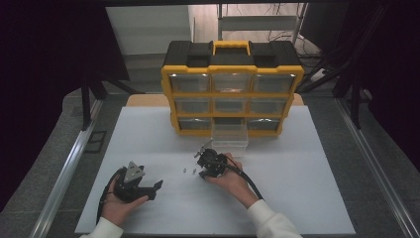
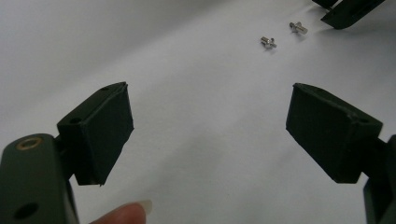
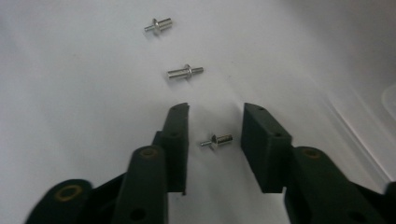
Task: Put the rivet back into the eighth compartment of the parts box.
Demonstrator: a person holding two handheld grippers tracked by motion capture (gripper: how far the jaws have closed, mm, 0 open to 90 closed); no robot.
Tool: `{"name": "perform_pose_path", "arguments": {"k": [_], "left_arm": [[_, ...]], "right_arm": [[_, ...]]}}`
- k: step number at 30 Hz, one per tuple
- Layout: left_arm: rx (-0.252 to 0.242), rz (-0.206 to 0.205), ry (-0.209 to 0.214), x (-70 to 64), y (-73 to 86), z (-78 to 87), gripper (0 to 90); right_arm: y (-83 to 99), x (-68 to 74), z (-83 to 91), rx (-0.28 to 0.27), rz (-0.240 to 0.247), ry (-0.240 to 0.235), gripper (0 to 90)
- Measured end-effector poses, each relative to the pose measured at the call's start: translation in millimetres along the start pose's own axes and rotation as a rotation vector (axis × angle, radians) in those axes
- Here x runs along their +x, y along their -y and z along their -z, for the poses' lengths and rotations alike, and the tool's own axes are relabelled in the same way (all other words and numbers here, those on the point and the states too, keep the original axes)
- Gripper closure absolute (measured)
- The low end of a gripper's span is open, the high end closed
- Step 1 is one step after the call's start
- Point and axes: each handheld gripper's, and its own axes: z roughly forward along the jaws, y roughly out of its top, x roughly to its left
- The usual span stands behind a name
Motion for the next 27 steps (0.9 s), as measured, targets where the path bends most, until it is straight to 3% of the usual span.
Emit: {"name": "perform_pose_path", "arguments": {"k": [5,15,27], "left_arm": [[-0.005,0.003,-0.003,-0.2,0.2,0.4,15.3],[-0.001,0.000,0.000,-0.1,0.2,0.5,15.3],[0.000,-0.002,0.001,-0.1,-0.1,0.6,15.3]], "right_arm": [[0.2,-2.7,0.9,0.004,-0.015,-0.007,73.2],[-0.1,-2.1,3.8,-0.010,-0.006,-0.002,73.6],[-1.7,-6.3,30.4,-0.080,-0.028,-0.043,73.7]]}}
